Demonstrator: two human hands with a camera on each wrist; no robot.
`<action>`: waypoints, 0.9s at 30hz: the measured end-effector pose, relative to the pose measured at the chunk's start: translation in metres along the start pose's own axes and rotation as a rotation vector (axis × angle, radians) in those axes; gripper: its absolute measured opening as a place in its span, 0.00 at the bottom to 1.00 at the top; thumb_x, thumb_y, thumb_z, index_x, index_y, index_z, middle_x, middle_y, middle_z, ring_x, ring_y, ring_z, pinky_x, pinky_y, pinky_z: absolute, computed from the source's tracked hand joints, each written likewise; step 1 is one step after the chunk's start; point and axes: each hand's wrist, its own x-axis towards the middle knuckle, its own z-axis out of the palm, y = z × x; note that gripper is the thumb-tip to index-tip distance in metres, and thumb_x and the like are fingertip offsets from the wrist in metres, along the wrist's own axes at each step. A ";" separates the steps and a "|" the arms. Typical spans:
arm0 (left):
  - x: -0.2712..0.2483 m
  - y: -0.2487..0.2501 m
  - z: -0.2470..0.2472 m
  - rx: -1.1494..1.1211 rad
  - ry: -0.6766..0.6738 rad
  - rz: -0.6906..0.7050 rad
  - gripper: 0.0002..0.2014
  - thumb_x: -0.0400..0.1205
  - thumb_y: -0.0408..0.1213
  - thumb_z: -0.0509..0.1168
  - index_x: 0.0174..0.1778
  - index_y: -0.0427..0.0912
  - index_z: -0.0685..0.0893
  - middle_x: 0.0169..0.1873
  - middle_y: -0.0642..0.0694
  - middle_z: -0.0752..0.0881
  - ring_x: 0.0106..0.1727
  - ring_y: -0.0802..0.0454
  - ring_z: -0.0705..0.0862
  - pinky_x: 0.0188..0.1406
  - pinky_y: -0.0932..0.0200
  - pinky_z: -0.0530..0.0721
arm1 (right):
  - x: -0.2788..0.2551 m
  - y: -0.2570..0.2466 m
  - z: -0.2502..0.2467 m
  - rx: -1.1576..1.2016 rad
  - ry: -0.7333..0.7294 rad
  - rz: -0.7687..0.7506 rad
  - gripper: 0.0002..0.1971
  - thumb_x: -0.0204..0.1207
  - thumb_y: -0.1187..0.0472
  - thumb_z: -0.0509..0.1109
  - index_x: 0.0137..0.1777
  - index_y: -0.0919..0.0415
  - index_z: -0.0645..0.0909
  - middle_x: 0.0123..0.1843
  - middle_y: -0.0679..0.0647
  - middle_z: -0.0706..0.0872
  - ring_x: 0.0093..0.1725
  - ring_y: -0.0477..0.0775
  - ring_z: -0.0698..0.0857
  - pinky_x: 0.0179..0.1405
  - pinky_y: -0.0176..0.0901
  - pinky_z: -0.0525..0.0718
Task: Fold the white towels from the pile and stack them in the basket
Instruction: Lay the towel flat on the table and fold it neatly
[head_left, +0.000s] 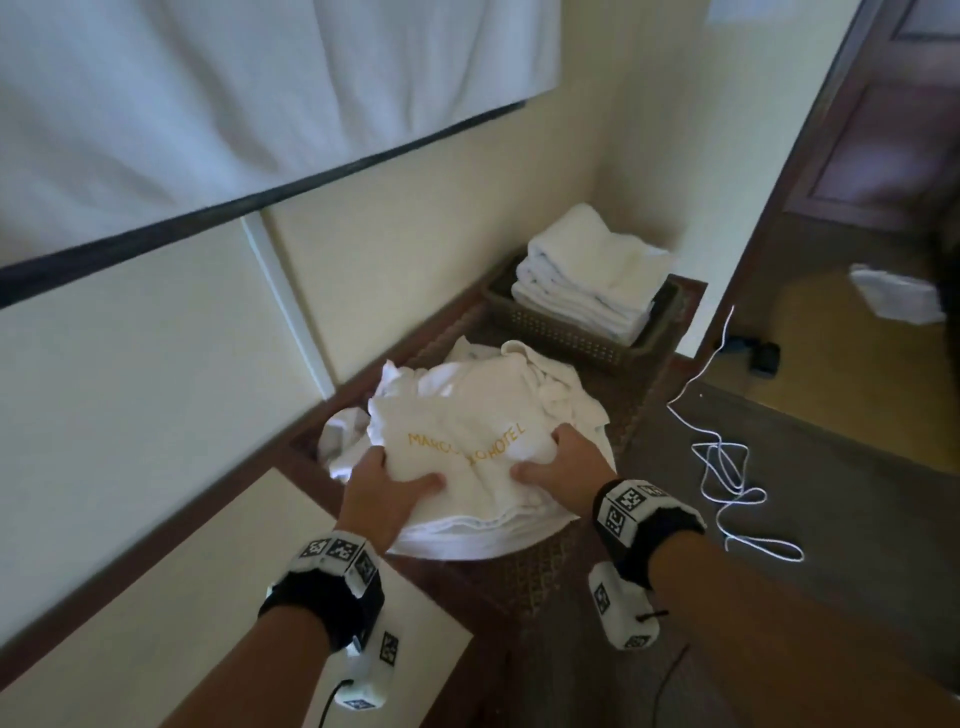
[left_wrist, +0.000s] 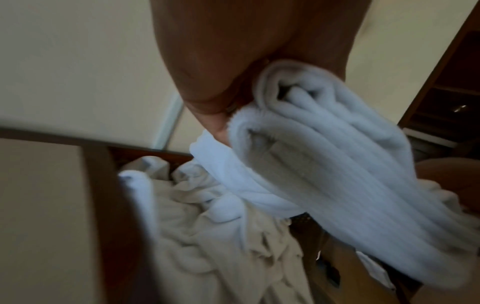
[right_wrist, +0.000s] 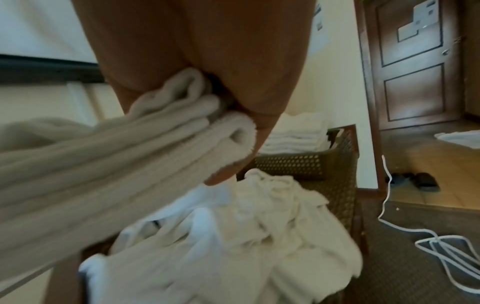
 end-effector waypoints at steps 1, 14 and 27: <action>0.006 0.018 0.019 -0.008 -0.010 0.024 0.25 0.67 0.42 0.85 0.54 0.39 0.82 0.48 0.46 0.87 0.52 0.47 0.85 0.49 0.53 0.81 | 0.008 0.010 -0.024 0.009 0.015 -0.003 0.29 0.67 0.45 0.82 0.58 0.59 0.71 0.53 0.50 0.77 0.53 0.53 0.77 0.48 0.44 0.72; 0.076 0.208 0.252 -0.171 -0.166 0.234 0.23 0.70 0.41 0.84 0.56 0.41 0.84 0.47 0.53 0.88 0.48 0.57 0.87 0.40 0.67 0.84 | 0.098 0.112 -0.293 -0.094 0.293 0.017 0.27 0.66 0.43 0.82 0.55 0.58 0.74 0.48 0.50 0.81 0.43 0.48 0.80 0.35 0.40 0.73; 0.216 0.302 0.388 -0.313 0.054 0.375 0.25 0.68 0.53 0.80 0.53 0.49 0.77 0.50 0.54 0.85 0.53 0.53 0.85 0.50 0.50 0.88 | 0.293 0.102 -0.410 -0.353 0.381 -0.033 0.24 0.71 0.44 0.78 0.55 0.57 0.72 0.50 0.53 0.82 0.46 0.56 0.79 0.42 0.46 0.73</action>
